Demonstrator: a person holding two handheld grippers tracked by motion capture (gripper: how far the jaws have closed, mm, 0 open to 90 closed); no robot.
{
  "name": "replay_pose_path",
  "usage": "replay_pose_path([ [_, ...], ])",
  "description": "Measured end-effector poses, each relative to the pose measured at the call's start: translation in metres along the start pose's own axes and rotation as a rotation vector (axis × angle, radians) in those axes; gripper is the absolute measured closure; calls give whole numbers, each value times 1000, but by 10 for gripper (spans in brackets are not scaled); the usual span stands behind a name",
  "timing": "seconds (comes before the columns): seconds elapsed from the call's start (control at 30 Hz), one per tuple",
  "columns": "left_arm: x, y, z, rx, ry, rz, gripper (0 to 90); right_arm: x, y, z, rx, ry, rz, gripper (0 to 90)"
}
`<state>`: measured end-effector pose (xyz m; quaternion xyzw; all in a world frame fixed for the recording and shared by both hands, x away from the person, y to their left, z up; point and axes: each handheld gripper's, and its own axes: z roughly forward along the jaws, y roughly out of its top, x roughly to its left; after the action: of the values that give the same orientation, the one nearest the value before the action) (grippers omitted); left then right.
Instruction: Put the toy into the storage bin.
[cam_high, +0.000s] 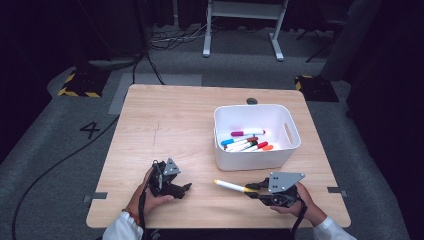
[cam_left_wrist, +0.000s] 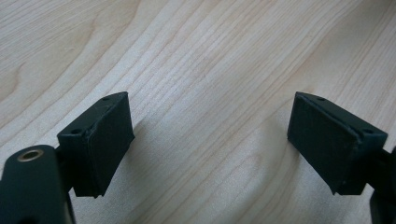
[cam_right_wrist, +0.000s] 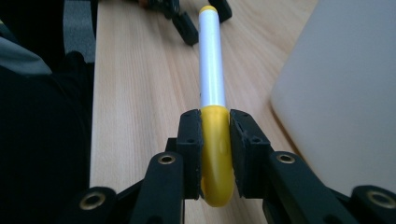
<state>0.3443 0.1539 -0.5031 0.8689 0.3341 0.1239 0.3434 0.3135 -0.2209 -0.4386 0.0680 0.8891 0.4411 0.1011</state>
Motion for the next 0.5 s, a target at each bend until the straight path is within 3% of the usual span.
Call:
replay_pose_path([
  [0.23,0,0,0,0,0,-1,144,-4,11,-38,-74,-63,-27,754],
  [0.37,0,0,0,0,0,0,144,-14,18,-65,-128,-101,-25,754],
  [0.5,0,0,0,0,0,0,144,-30,27,-88,-138,-147,-24,754],
])
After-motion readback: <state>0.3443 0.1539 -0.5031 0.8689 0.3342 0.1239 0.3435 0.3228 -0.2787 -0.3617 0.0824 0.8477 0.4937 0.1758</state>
